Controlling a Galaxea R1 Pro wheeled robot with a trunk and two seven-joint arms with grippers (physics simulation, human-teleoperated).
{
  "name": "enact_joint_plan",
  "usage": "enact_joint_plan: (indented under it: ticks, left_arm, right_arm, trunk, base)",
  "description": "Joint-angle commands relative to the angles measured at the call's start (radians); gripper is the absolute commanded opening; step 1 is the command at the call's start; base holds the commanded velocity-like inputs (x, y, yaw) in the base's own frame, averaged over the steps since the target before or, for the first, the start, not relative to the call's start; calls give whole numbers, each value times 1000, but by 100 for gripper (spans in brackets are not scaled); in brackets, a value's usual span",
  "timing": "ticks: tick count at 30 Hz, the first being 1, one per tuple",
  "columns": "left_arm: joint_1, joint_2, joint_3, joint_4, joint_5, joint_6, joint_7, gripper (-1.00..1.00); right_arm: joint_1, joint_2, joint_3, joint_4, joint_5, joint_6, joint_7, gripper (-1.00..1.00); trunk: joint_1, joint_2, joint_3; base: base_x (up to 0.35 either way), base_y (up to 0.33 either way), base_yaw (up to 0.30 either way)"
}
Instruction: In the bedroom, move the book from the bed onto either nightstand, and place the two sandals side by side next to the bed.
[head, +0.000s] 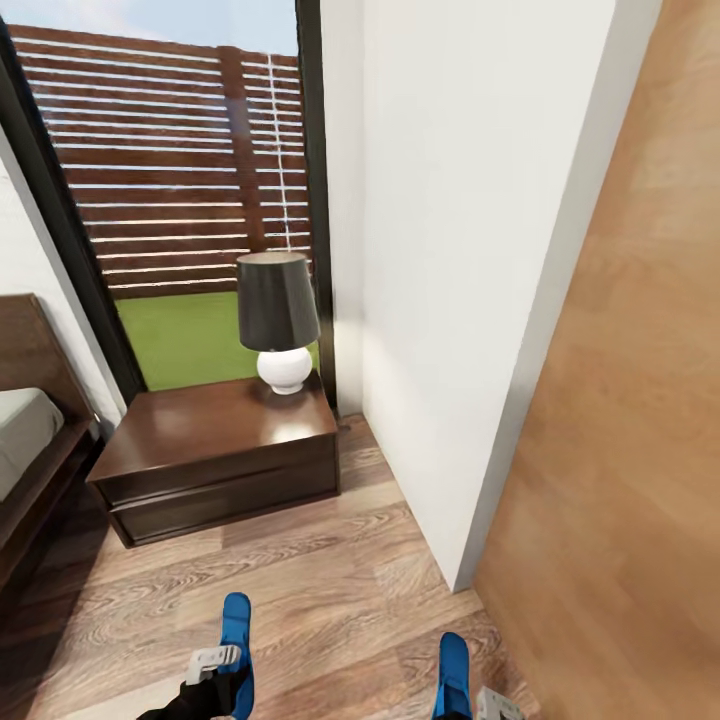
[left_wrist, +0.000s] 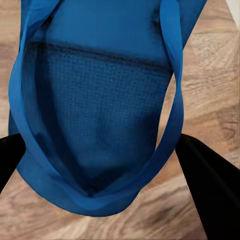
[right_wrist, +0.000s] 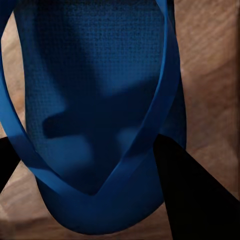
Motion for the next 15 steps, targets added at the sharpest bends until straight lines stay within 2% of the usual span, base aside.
enact_joint_plan:
  ticks: [1, 5, 15]
  left_arm:
    - [-1, 0, 9, 1, -10, -5, -2, -100]
    - [-1, 0, 9, 1, -10, -5, -2, -100]
    - [0, 0, 9, 1, -10, -5, -2, -100]
  right_arm:
    - [0, 0, 0, -2, -8, 6, -1, -100]
    - [0, 0, 1, -2, -8, 7, -1, -100]
    - [0, 0, 0, -2, -8, 7, -1, -100]
  trunk:
    - [0, 0, -1]
    - [0, 0, -1]
    - [0, 0, -1]
  base:
    - [264, -70, 22]
    - [130, -32, 144]
    - [10, -3, 275]
